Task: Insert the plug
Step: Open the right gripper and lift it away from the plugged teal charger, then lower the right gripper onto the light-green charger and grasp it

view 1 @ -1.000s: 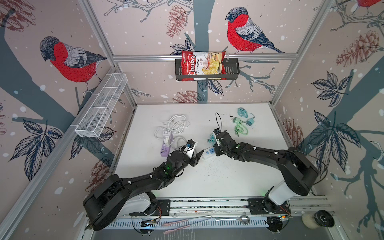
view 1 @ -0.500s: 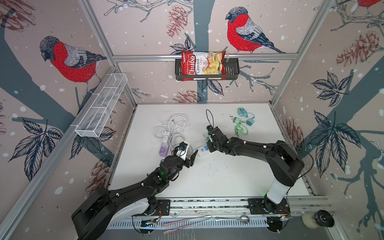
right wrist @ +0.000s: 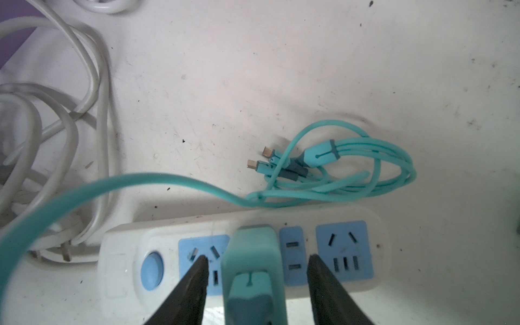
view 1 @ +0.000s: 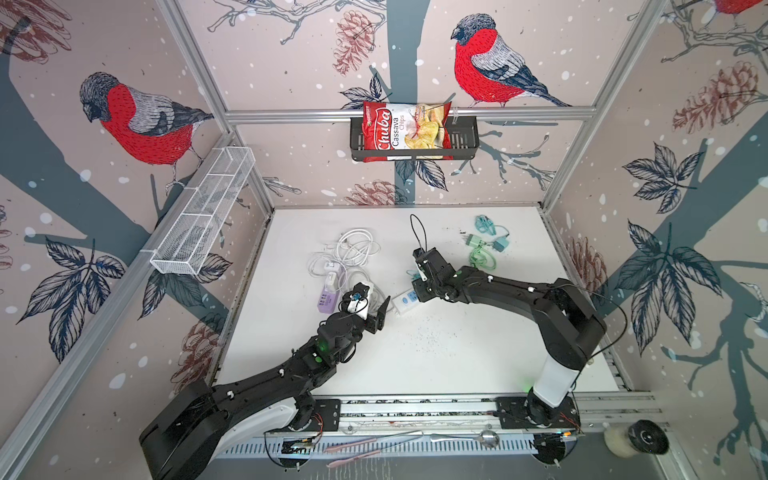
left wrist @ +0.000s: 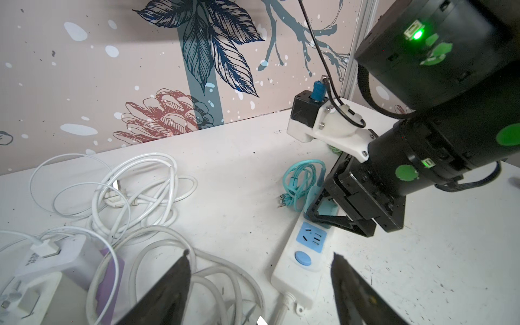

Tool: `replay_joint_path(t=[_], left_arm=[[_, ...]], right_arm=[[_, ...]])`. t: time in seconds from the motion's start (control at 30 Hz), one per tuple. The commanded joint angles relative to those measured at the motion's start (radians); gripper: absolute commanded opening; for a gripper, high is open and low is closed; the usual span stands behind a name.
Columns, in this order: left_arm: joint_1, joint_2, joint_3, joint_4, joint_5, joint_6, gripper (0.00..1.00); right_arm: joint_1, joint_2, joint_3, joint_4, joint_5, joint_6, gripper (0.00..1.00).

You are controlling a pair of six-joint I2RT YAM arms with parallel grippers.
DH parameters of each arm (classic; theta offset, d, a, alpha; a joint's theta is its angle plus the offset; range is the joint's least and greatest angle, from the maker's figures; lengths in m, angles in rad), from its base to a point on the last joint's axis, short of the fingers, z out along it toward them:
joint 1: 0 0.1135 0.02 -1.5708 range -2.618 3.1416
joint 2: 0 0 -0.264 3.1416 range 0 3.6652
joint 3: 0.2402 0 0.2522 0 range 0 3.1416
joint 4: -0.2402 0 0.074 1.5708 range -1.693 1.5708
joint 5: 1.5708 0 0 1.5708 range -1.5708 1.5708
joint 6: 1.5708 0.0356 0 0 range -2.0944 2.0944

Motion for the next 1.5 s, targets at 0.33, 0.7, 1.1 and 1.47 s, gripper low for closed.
replay_joint_path(t=[0.33, 0.7, 1.1, 1.47], left_arm=[[0.002, 0.081, 0.124, -0.016, -0.021, 0.043, 0.84], [0.042, 0.309, 0.433, -0.081, 0.007, 0.139, 0.84], [0.114, 0.519, 0.655, -0.089, 0.177, 0.123, 0.82], [0.147, 0.59, 0.719, -0.128, 0.23, 0.145, 0.82]], right_arm=[[-0.137, -0.319, -0.175, -0.064, -0.024, 0.059, 0.66], [-0.529, -0.239, -0.046, -0.022, -0.062, 0.167, 0.65], [-0.607, 0.363, 0.555, -0.16, -0.051, 0.126, 0.52], [-0.584, 0.505, 0.679, -0.244, -0.004, 0.172, 0.51]])
